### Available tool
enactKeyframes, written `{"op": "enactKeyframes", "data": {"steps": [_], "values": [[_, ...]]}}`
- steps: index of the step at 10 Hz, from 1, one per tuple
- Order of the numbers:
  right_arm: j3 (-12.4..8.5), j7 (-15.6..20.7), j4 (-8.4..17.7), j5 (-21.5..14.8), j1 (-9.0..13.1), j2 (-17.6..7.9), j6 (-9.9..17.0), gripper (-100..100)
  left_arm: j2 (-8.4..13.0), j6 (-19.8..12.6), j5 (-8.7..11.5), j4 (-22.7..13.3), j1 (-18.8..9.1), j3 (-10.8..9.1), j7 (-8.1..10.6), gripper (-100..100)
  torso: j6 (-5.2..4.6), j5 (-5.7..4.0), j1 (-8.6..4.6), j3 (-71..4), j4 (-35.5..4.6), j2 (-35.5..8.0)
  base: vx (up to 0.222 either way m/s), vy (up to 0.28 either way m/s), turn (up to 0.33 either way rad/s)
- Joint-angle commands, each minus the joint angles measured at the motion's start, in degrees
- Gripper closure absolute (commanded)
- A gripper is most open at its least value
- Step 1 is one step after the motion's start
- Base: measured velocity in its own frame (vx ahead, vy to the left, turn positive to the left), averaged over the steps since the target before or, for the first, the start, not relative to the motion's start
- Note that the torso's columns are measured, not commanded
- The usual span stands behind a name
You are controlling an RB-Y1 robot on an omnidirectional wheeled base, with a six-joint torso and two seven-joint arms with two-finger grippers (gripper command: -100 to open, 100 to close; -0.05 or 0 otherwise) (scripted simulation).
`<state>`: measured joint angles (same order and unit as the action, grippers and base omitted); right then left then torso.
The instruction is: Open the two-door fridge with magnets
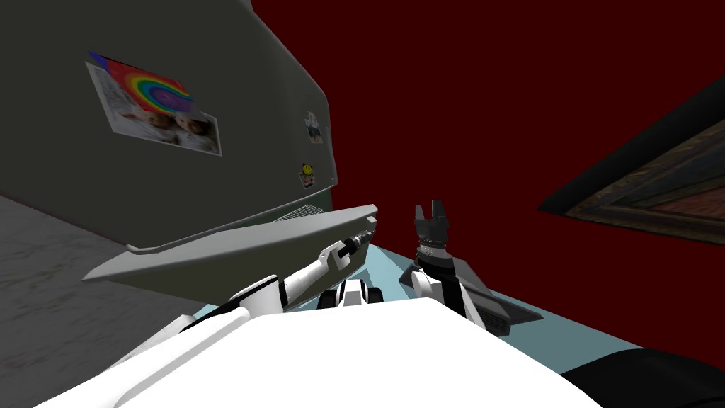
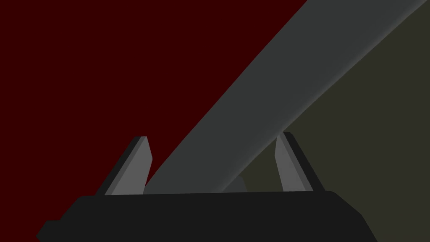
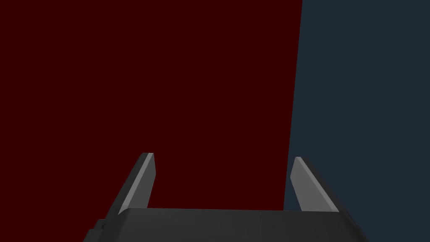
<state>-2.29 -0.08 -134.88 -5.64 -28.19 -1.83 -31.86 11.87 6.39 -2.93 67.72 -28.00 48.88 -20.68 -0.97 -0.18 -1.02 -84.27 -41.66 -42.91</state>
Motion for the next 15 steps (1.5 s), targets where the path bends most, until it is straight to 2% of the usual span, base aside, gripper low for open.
{"op": "enactKeyframes", "data": {"steps": [1,2,3,5,6,7,8,9,10,11,12,15], "values": [[0.0,0.0,0.0,0.0,0.0,0.0,0.0,0,-0.9,0.3,0.4,-0.5,0.1,1.92,0.58,100,-0.05,0.03,0.06,0.0,0.0,0.1,-0.005,0.0,0.0],[0.0,0.0,0.0,0.0,0.0,0.0,0.0,0,-0.9,0.3,0.4,-0.5,0.1,1.92,0.58,100,-0.05,0.07,0.09,-0.1,-0.1,0.2,0.007,0.002,-0.005],[0.0,0.0,0.0,0.0,0.0,0.0,0.0,0,0.2,0.1,0.3,-0.8,-0.6,0.38,0.38,100,-0.04,0.08,0.12,-0.1,-0.1,0.2,0.007,0.001,0.024],[0.0,0.0,0.0,0.0,0.0,0.0,0.0,0,1.1,0.1,1.0,2.3,-0.9,3.82,0.33,100,0.38,0.05,0.59,-0.1,-0.6,0.3,-0.111,0.05,0.005],[0.0,0.0,0.0,0.0,0.0,0.0,0.0,0,1.1,0.1,1.0,2.3,-0.9,4.3,0.33,100,0.35,0.06,0.71,0.0,-0.7,0.1,-0.137,0.025,-0.041],[0.0,0.0,0.0,0.0,0.0,0.0,0.0,0,1.4,0.1,1.4,3.8,-1.0,6.01,0.29,100,0.42,0.05,0.51,-0.1,-0.6,0.2,-0.154,0.052,0.002],[0.0,0.0,0.0,0.0,0.0,0.0,0.0,0,1.4,0.1,1.4,3.8,-1.0,6.38,0.29,100,0.5,0.08,0.63,-0.1,-0.6,0.2,-0.126,0.035,-0.031],[0.0,0.0,0.0,0.0,0.0,0.0,0.0,0,1.8,0.2,1.7,5.2,-1.1,8.27,0.25,100,0.53,0.12,0.62,-0.2,-0.6,0.4,-0.106,0.018,-0.035],[0.0,0.0,0.0,0.0,0.0,0.0,0.0,0,1.8,0.2,1.7,5.3,-1.1,8.45,0.25,100,0.59,0.15,0.74,-0.1,-0.7,0.1,-0.073,0.013,0.009],[0.0,0.0,0.0,0.0,0.0,0.0,0.0,0,2.1,0.2,2.0,6.8,-1.2,10.11,0.21,100,0.41,0.17,0.63,0.0,-0.5,0.1,-0.091,0.057,0.023],[0.0,0.0,0.0,0.0,0.0,0.0,0.0,0,2.1,0.2,2.0,6.8,-1.2,10.53,0.21,100,0.38,0.16,0.68,0.0,-0.6,0.1,-0.088,0.039,-0.015],[0.0,0.0,0.0,0.0,0.0,0.0,0.0,0,2.8,0.3,2.7,9.9,-1.4,14.04,0.13,100,0.32,0.15,0.51,0.1,-0.6,-0.1,-0.112,0.064,0.001]]}}
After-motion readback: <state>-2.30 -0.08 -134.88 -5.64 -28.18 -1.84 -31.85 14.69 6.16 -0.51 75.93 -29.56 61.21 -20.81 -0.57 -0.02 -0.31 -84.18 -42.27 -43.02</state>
